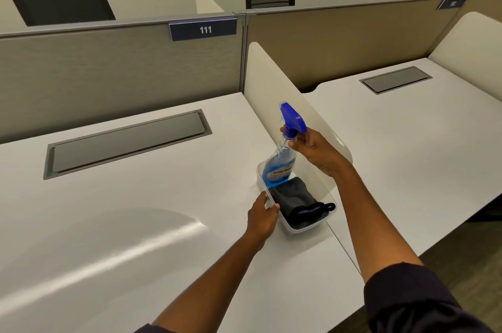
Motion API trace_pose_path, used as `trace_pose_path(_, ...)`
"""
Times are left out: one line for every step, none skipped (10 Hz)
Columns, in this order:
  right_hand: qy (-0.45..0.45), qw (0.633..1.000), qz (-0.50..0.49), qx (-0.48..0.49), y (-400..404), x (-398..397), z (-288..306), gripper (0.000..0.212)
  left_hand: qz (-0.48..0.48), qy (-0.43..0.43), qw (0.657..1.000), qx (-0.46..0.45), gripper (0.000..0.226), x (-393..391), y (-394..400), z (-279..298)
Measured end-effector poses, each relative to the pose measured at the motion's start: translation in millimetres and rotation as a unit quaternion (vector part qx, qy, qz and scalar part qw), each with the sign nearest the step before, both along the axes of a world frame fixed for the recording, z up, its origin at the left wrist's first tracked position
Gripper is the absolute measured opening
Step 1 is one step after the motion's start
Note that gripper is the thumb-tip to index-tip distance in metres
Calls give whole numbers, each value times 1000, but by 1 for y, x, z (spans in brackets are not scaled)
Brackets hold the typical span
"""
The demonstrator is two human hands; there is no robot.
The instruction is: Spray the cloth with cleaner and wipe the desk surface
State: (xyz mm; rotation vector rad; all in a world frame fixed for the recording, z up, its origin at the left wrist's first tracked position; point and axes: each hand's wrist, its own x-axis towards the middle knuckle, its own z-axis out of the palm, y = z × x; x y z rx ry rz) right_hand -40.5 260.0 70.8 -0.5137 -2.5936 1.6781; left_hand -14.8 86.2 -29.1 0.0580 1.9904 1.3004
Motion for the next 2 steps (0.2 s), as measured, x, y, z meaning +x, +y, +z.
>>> trace_pose_path(-25, 1000, -10, 9, -3, 5, -4, 55, 8, 7, 1000, -3, 60, -1, -5, 3)
trace_pose_path(-3, 997, -64, 37, -13, 10, -19, 58, 36, 26, 999, -6, 59, -9, -12, 5)
